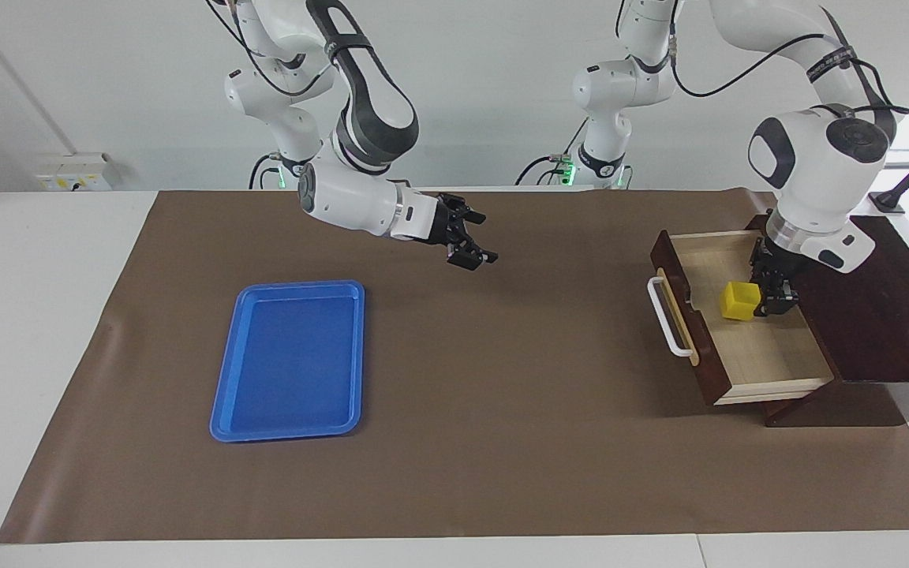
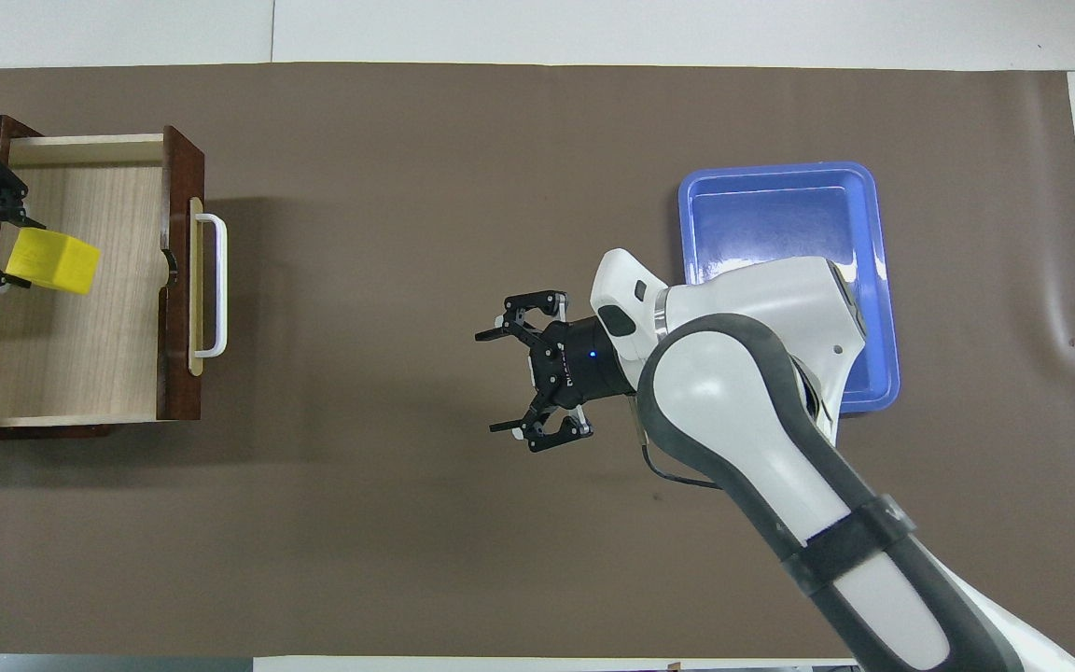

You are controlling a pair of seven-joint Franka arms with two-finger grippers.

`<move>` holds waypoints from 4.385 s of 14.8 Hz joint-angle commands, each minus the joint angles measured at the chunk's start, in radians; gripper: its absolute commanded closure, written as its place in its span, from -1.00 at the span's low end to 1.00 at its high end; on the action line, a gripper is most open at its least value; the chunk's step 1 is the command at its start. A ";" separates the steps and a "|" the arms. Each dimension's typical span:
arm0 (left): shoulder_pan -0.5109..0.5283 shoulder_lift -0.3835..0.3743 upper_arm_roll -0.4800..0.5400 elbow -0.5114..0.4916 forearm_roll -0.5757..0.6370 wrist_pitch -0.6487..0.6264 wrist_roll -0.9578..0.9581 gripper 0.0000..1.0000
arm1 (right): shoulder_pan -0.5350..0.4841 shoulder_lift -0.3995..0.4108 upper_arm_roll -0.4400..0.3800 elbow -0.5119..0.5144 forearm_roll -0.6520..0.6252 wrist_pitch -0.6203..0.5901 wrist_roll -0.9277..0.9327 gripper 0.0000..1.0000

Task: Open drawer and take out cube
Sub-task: 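Lift the cube out with the left gripper toward the right gripper, then close the right gripper on the yellow cube held by the left gripper, then carry the cube with the right gripper while the left gripper withdraws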

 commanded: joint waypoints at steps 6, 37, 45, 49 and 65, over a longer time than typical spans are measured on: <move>-0.291 -0.062 -0.006 -0.111 -0.060 0.033 -0.567 1.00 | 0.059 0.014 -0.001 0.022 0.010 0.047 0.071 -1.00; -0.516 -0.179 -0.009 -0.342 -0.126 0.137 -0.820 1.00 | 0.145 0.161 0.000 0.193 0.055 0.137 0.143 -1.00; -0.517 -0.181 -0.009 -0.342 -0.126 0.136 -0.818 1.00 | 0.131 0.161 0.000 0.195 0.050 0.122 0.137 1.00; -0.517 -0.181 -0.009 -0.342 -0.126 0.134 -0.818 1.00 | 0.129 0.161 0.002 0.201 0.053 0.122 0.136 1.00; -0.231 -0.103 0.000 -0.434 -0.064 0.402 -0.424 -1.00 | 0.068 0.164 0.000 0.216 0.044 0.056 0.130 1.00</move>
